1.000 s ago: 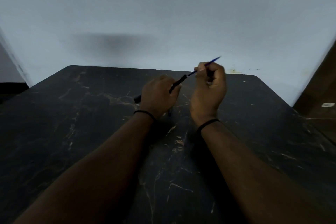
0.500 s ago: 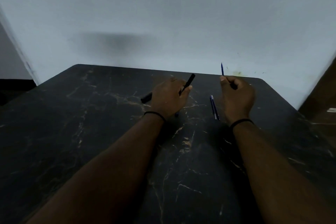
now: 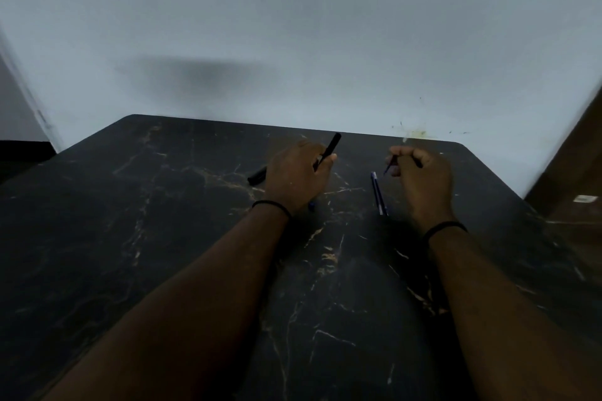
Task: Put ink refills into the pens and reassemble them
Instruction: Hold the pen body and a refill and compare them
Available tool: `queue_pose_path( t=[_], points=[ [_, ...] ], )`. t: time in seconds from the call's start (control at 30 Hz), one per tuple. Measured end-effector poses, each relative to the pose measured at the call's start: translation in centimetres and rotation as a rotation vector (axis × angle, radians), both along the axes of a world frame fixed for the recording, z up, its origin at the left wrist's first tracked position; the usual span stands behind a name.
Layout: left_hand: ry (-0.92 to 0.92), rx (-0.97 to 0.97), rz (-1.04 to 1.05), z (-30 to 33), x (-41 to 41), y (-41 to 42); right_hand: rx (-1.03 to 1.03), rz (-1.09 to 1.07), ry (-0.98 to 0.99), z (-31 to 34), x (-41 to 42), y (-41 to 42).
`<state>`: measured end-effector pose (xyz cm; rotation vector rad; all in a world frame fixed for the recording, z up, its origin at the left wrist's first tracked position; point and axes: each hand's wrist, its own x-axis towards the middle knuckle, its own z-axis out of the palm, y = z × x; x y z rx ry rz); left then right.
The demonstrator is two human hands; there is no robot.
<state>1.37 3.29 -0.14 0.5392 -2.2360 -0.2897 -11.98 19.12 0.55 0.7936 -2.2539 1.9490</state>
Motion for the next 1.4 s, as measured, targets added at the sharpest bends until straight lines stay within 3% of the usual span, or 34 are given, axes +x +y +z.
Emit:
queue_pose_path(
  t=[0.3,0.57,1.4],
  points=[
    [-0.024,0.001,0.017,0.0,-0.1,0.1,0.492,-0.078,0.058,-1.0,-1.7,1.2],
    [0.007,-0.033,0.024,-0.3,-0.3,-0.2,0.754,-0.154,0.229,-1.0,-1.2,0.0],
    [0.033,0.003,-0.004,0.2,0.1,0.0,0.722,-0.099,0.214,-1.6,-0.9,-0.2]
  ],
)
